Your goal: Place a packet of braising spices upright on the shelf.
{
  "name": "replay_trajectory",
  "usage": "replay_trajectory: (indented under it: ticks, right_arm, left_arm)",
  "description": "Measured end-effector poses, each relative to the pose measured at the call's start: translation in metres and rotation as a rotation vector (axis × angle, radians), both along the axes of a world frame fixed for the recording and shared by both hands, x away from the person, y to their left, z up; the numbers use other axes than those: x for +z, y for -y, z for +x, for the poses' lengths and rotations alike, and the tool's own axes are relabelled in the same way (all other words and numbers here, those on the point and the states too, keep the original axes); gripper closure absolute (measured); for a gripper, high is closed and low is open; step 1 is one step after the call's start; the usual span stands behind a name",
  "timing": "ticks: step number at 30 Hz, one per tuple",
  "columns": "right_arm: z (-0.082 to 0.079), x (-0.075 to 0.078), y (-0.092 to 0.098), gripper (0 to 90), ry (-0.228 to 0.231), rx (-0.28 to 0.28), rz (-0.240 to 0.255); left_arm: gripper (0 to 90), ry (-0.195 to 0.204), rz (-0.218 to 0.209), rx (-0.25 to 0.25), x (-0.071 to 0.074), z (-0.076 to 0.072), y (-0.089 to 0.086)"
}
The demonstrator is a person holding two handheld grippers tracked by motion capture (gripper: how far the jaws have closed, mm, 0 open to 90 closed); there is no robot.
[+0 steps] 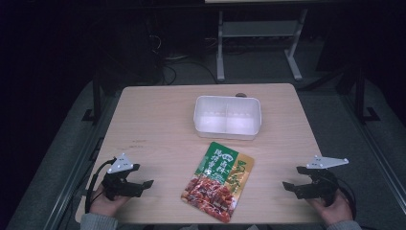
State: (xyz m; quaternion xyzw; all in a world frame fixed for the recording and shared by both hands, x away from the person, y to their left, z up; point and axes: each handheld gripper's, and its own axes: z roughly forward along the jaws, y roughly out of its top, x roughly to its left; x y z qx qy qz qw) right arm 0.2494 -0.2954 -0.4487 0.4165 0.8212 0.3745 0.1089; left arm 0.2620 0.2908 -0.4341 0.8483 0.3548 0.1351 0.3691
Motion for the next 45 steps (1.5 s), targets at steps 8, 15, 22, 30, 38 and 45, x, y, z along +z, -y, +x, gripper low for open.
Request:
replay_trajectory:
  ticks: [8,15,22,30,38,45]
  right_arm:
    - [0.001,0.001,-0.005,14.9,0.011,0.026,-0.003]
    - [0.005,0.004,-0.010,15.2,0.020,0.044,0.005]
    - [0.015,0.012,-0.018,15.3,0.034,0.055,0.004]
    - [0.026,0.019,-0.038,15.4,0.040,0.086,-0.024]
    - [0.039,0.028,-0.044,17.5,0.028,0.090,-0.030]
    - [0.052,0.036,-0.057,20.7,0.000,0.120,-0.032]
  left_arm:
    - [24.5,0.003,-0.008,-0.045,0.003,-0.003,0.013]
    - [32.5,-0.014,-0.009,-0.112,0.003,-0.004,0.030]
    - [41.7,-0.031,-0.012,-0.185,0.003,-0.005,0.050]
    - [51.2,-0.043,-0.005,-0.245,0.004,-0.006,0.070]
    - [69.4,-0.067,0.000,-0.320,0.006,-0.010,0.087]
    - [81.1,-0.082,0.037,-0.356,0.008,-0.007,0.103]
